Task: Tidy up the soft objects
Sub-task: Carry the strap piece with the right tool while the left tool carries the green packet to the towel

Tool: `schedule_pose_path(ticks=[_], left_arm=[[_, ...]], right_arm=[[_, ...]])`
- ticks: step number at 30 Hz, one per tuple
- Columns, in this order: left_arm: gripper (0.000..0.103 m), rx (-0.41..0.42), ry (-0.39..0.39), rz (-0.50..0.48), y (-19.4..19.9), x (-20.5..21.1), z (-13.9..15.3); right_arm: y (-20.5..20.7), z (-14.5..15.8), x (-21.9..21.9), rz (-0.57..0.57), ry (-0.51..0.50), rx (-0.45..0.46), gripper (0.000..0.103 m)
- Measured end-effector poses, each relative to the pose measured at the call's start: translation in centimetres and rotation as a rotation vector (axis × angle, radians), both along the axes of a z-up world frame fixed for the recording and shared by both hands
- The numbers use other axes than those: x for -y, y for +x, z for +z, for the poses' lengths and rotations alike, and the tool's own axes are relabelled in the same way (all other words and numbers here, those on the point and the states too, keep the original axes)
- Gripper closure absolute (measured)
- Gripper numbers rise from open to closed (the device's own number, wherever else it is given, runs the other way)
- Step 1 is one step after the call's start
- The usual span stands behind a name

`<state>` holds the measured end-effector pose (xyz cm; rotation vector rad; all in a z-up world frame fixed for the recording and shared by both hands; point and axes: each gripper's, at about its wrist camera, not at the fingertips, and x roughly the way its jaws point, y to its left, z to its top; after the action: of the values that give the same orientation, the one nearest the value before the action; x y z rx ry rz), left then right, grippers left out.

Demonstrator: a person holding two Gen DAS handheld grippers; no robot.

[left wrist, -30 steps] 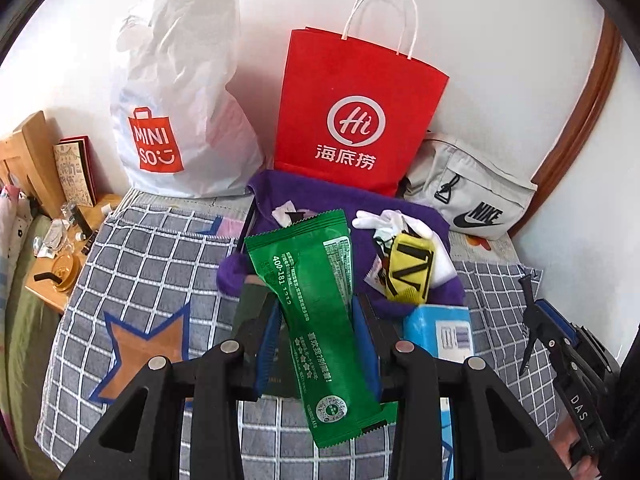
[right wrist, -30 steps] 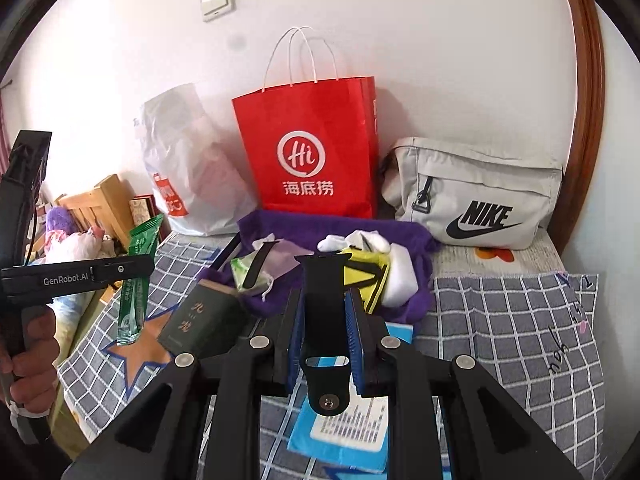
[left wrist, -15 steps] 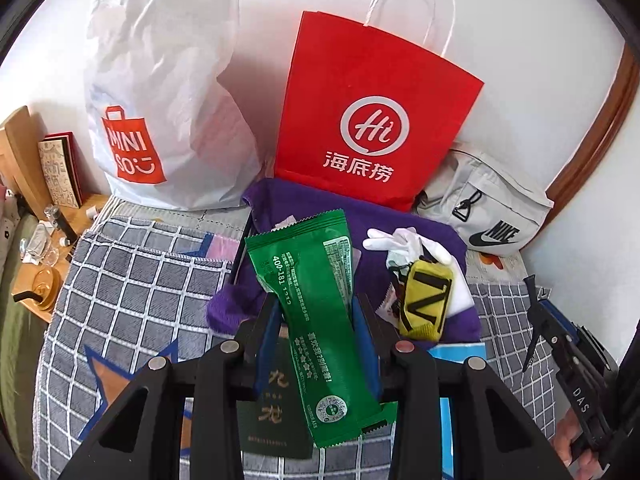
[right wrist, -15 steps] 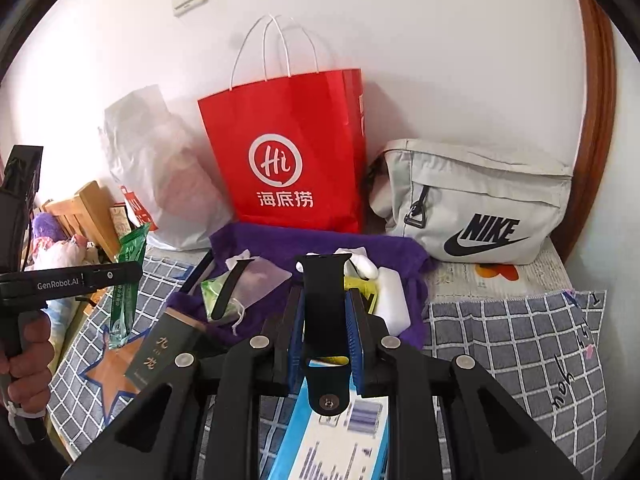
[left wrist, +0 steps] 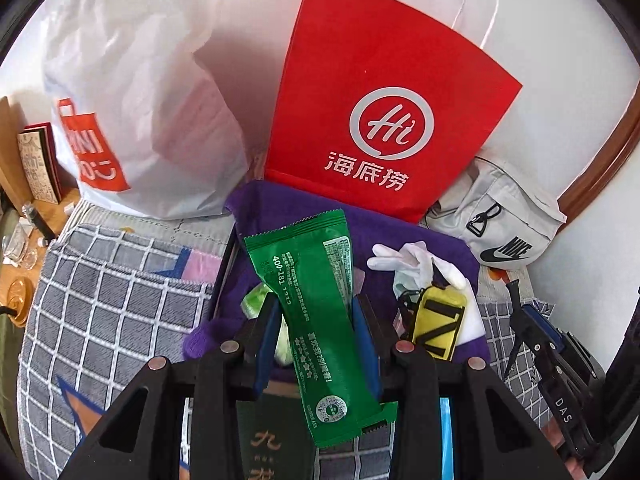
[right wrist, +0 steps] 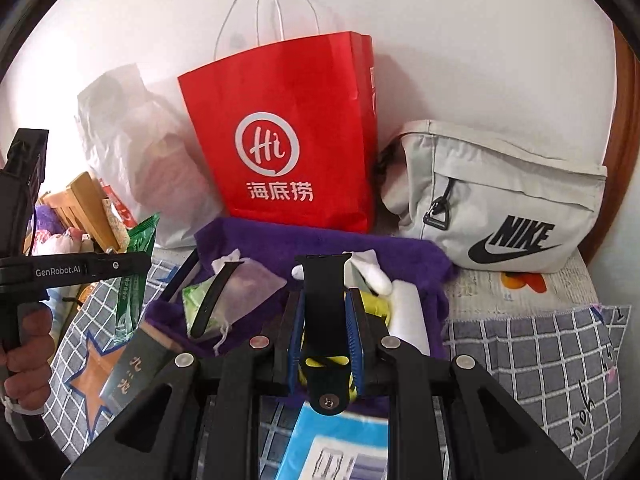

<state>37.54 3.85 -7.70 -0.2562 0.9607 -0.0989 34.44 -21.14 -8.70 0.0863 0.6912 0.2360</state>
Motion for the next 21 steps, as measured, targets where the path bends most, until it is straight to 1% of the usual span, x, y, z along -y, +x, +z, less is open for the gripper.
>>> schedule_pose_path(ticks=[8, 13, 21], left_arm=[[0.069, -0.043, -0.025, -0.009, 3.0, 0.5, -1.6], [0.069, -0.084, -0.048, -0.022, 4.6, 0.9, -3.3], [0.069, -0.125, -0.062, -0.044, 6.0, 1.6, -5.6]], right_arm=[[3.1, -1.2, 1.0, -0.019, 0.007, -0.01, 0.083], [4.9, -3.3, 2.4, -0.03, 0.039, -0.077, 0.082], [6.0, -5.2, 2.7, -0.007, 0.05, -0.124, 0.082]])
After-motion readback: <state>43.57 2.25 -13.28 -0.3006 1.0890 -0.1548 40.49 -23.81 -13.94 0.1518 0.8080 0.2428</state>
